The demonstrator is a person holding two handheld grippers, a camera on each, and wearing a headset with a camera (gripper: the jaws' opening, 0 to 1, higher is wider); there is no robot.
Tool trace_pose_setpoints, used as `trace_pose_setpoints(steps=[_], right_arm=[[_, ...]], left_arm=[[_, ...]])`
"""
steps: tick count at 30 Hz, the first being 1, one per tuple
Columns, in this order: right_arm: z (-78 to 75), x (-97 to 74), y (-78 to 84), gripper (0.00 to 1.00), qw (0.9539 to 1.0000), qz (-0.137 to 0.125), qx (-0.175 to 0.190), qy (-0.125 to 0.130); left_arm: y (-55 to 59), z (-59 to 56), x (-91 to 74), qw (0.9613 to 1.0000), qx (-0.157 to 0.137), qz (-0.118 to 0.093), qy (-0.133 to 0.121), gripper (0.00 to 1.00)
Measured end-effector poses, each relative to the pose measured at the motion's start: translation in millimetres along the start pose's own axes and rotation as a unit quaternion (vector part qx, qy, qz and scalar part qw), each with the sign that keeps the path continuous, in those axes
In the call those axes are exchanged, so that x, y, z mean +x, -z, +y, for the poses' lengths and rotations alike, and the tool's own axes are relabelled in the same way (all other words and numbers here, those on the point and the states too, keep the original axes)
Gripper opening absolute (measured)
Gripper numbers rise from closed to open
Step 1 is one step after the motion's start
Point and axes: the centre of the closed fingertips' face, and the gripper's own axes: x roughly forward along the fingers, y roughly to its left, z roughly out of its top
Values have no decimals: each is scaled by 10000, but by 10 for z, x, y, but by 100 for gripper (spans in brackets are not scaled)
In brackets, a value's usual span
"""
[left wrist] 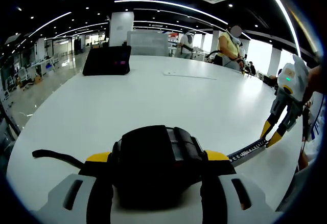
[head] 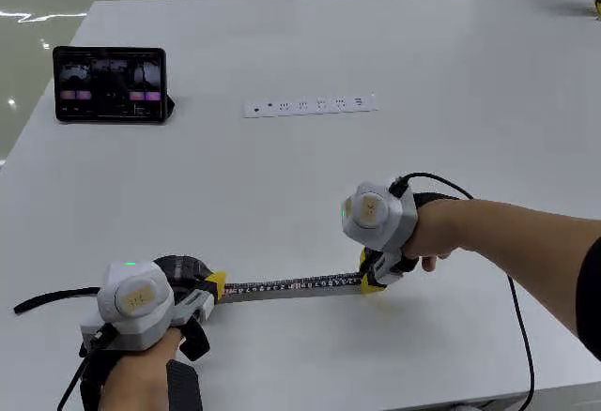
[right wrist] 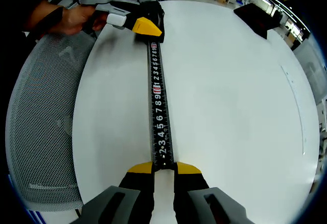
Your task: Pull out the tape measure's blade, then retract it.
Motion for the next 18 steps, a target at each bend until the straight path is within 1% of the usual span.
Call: trace_pose_setpoints(steps=[3, 5, 6, 9, 18], right_arm=[[-1, 1, -4, 10, 10000, 19, -86, -12], [-4, 1, -14, 10, 10000, 13, -49, -20], [-5, 0, -20, 10, 10000, -12, 50, -23], [-13, 3, -30, 10, 9998, -56, 181, -25], [-9, 30, -72, 10, 9999, -42, 155, -27]], left_arm=[[5, -2, -4, 10000, -3, 17, 4, 66], [8, -2, -3, 10000, -8, 31, 4, 66], [6, -3, -5, 10000, -9, 35, 6, 66], [4, -5, -9, 10000, -9, 39, 5, 66], [7, -5, -3, 10000, -29, 67, 8, 66]])
